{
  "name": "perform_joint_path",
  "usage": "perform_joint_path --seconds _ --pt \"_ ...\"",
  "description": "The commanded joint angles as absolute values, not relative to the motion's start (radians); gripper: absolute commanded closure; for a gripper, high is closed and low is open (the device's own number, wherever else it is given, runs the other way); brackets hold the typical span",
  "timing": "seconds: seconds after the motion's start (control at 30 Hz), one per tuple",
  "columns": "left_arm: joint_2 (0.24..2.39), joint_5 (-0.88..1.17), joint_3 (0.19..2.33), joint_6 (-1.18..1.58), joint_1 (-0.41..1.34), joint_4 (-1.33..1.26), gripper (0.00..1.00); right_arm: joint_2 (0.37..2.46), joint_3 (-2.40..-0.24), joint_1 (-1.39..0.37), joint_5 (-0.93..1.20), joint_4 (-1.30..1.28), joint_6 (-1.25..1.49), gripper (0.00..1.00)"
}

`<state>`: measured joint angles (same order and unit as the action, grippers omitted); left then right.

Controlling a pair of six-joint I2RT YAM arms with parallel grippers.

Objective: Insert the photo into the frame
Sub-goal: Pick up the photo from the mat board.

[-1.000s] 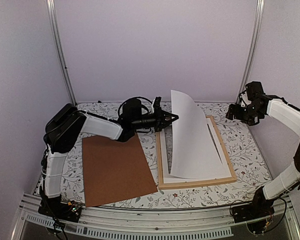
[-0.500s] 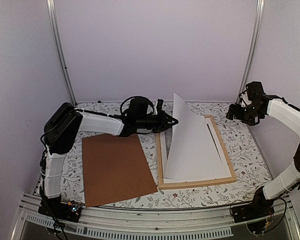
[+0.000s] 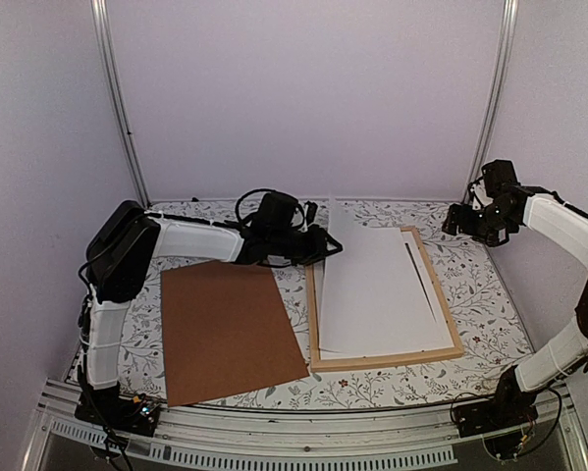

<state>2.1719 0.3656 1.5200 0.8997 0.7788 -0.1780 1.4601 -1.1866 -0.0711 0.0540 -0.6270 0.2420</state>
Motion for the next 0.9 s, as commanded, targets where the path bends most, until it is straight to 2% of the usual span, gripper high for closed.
perform_joint_path --seconds 0.0,0.13,0.2,0.47,0.87 --pt "2.147 0.31 1.523 0.844 0.794 -0.108 0.68 1.467 -1.182 -0.066 0.071 -0.605 0.239 0.07" --pt "2.149 0.305 1.51 0.842 0.795 -0.106 0.66 1.473 -1.177 -0.066 0.078 -0.6 0.241 0.07" --pt "2.156 0.311 1.509 0.843 0.795 -0.105 0.68 1.473 -1.177 -0.066 0.077 -0.6 0.241 0.07" --pt "2.141 0.331 1.486 0.853 0.793 -0.157 0.99 1.468 -1.175 -0.066 0.072 -0.603 0.24 0.07" --pt "2.103 0.521 1.388 1.066 0.79 -0.515 1.0 1.456 -1.184 -0.066 0.073 -0.614 0.234 0.07"
